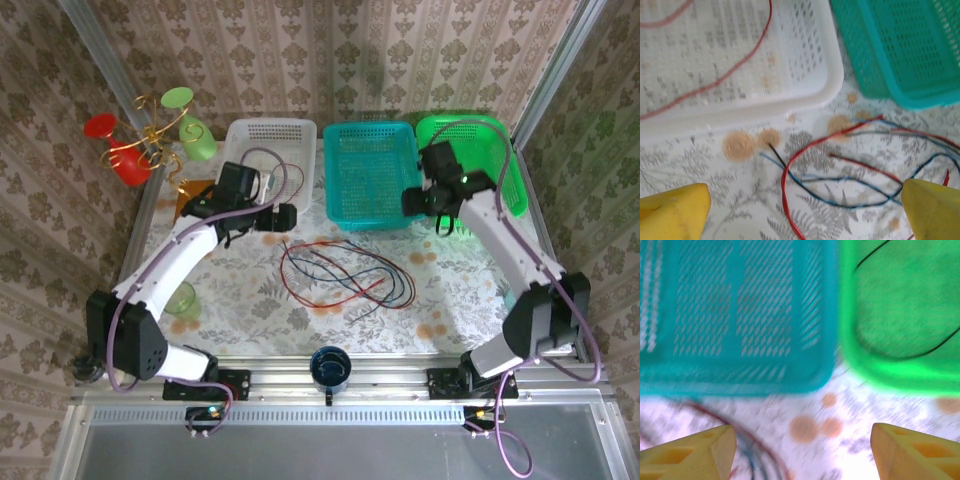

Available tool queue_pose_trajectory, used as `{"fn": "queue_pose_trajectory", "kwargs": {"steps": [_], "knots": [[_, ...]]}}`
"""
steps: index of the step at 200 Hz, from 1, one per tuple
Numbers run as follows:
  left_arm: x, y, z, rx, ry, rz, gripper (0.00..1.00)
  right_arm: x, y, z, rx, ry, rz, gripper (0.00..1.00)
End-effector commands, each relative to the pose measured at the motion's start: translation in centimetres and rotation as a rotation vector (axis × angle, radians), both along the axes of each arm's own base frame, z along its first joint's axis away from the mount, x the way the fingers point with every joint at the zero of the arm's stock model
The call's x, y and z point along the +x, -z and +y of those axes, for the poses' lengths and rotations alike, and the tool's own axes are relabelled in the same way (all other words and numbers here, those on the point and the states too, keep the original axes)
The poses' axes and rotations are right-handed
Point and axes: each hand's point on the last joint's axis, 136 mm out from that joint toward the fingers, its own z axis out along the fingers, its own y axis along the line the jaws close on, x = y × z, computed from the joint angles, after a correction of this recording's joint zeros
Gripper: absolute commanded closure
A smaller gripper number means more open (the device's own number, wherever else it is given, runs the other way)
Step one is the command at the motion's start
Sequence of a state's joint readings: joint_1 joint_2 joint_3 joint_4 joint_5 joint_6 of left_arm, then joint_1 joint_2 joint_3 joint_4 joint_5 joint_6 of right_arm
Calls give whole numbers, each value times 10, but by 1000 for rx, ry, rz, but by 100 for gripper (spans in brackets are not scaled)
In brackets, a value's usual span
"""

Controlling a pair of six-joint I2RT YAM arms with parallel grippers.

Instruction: Untangle the cables

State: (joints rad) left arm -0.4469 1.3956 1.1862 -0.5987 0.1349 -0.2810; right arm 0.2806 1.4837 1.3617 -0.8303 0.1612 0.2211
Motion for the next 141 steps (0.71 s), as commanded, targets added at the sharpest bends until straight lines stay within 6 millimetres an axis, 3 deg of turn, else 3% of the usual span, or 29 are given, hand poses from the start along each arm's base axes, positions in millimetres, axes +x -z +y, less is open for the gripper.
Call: {"fn": "queue_pose_trajectory", "kwargs": {"steps": [1, 22, 42, 85, 114, 141], "knots": [[-22, 10, -11, -27, 22, 32, 2, -37, 24, 22, 110, 48, 63, 29], [-46, 22, -40, -38, 153, 20, 5, -73, 40, 31, 215, 119, 94, 31], [-74, 41, -77, -24, 341, 27, 11, -85, 53, 25, 278, 197, 78, 31], [-119, 97, -142, 47, 627, 132, 26, -75, 60, 9, 342, 256, 82, 31], [-131, 118, -177, 38, 711, 134, 28, -67, 51, -8, 364, 287, 60, 32], [-135, 138, -192, 61, 741, 181, 35, -65, 47, -21, 364, 302, 51, 32]]}}
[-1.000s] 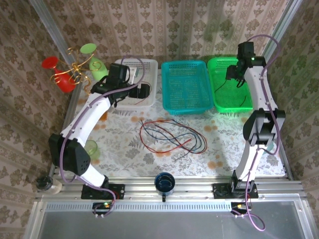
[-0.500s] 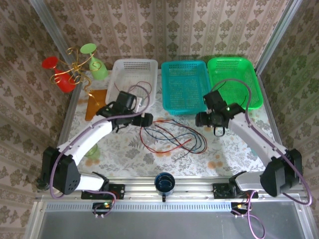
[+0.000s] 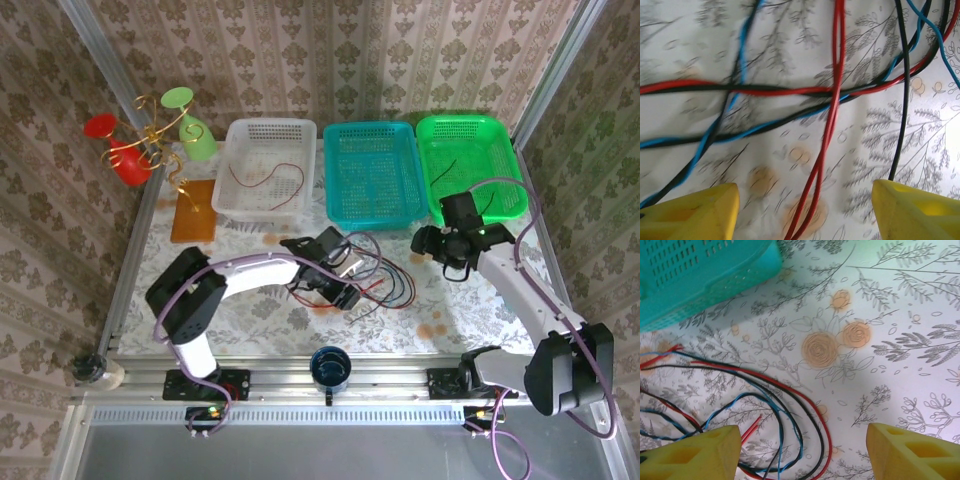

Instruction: Untangle the cables

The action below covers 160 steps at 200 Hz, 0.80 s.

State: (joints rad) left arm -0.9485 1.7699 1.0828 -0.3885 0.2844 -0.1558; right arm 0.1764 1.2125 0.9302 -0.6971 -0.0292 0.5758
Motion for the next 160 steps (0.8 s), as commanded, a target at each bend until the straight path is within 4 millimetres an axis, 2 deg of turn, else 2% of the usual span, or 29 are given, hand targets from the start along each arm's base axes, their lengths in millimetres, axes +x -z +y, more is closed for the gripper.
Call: {"fn": "queue_pose_trajectory", "kwargs": {"steps": [1, 34, 70, 87, 103, 130, 146, 160], "knots": [[6, -7, -28, -62, 56, -25, 36, 6, -14, -3, 29, -8, -35, 32], [2, 5, -30, -36, 66, -3, 58, 6, -16, -9, 30, -1, -41, 32], [-8, 8, -29, -27, 87, 28, 65, 8, -15, -10, 34, 0, -39, 32], [-11, 10, -29, -10, 93, 27, 78, 9, -14, -10, 37, -2, -38, 32], [-14, 10, -29, -5, 98, 30, 85, 9, -13, -9, 44, -4, -39, 32], [-11, -4, -32, -28, 87, -2, 92, 9, -14, -9, 44, -7, -42, 33], [-6, -17, -31, -38, 82, -31, 99, 10, -15, -9, 42, -10, -46, 33], [1, -27, -29, -37, 68, -55, 100, 12, -18, -9, 43, -9, -61, 34]]}}
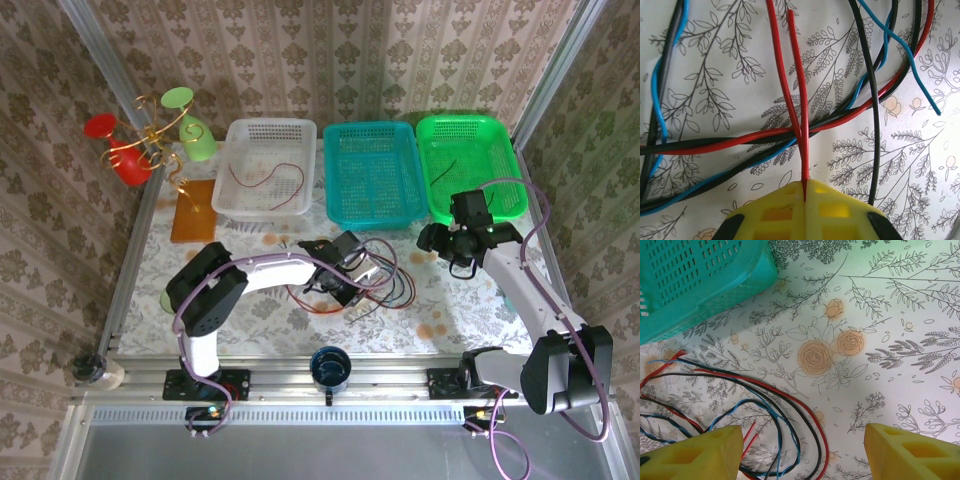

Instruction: Untangle the cables

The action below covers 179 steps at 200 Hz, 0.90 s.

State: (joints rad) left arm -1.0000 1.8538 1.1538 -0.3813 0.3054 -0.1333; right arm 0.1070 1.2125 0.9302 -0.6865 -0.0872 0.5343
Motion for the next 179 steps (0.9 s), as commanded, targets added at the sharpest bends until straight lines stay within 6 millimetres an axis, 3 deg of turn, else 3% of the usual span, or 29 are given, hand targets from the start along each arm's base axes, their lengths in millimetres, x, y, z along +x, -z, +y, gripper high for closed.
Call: {"fn": "queue_pose_trajectory", "kwargs": {"steps": [1, 38, 48, 87, 116, 140, 162, 179], "knots": [[12, -35, -2, -33, -12, -63, 100, 7, -16, 1, 11, -13, -55, 34], [30, -72, 4, -93, -57, -104, 100, 19, -36, 11, 128, -4, -183, 35], [35, -86, 6, -126, -77, -115, 100, 27, -53, 22, 201, -39, -263, 35], [71, -153, 14, -354, -205, -113, 100, 46, -111, 56, 453, -143, -478, 41], [96, -205, 29, -505, -276, -130, 100, 58, -134, 73, 594, -146, -502, 42], [116, -236, 46, -584, -306, -137, 100, 54, -133, 99, 680, -159, -452, 41], [127, -250, 56, -588, -320, -159, 100, 42, -117, 130, 747, -152, -355, 39], [132, -256, 59, -597, -330, -174, 100, 36, -103, 141, 777, -87, -303, 36]]}}
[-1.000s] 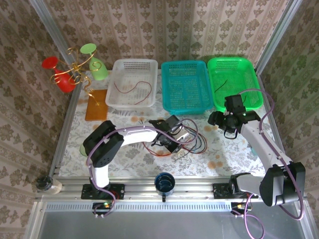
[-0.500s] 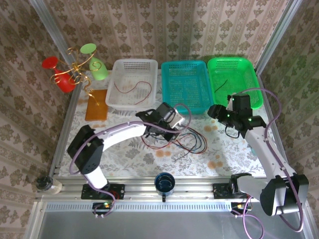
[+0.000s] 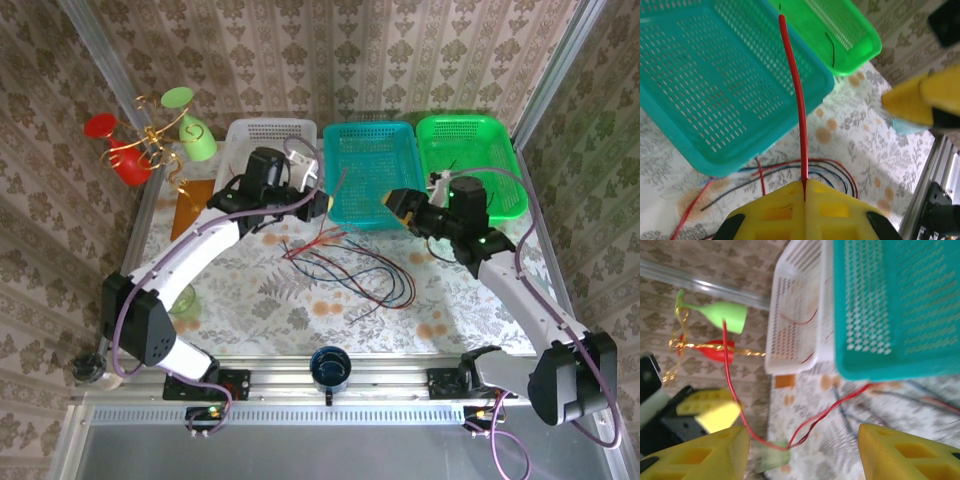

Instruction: Untangle the cables

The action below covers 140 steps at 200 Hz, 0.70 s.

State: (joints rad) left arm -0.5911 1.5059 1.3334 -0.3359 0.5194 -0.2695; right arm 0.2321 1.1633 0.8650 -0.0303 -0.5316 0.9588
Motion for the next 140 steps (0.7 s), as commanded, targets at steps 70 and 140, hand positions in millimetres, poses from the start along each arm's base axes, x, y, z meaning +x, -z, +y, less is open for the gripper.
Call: {"fn": "queue_pose_trajectory", "kwargs": {"steps": [70, 140], "knots": [[-4, -33, -3, -81, 23, -13, 100, 5, 60, 87, 301, -2, 269, 35], [-10, -27, 3, -80, 8, -2, 100, 32, 76, 141, 414, -41, 312, 40]]}}
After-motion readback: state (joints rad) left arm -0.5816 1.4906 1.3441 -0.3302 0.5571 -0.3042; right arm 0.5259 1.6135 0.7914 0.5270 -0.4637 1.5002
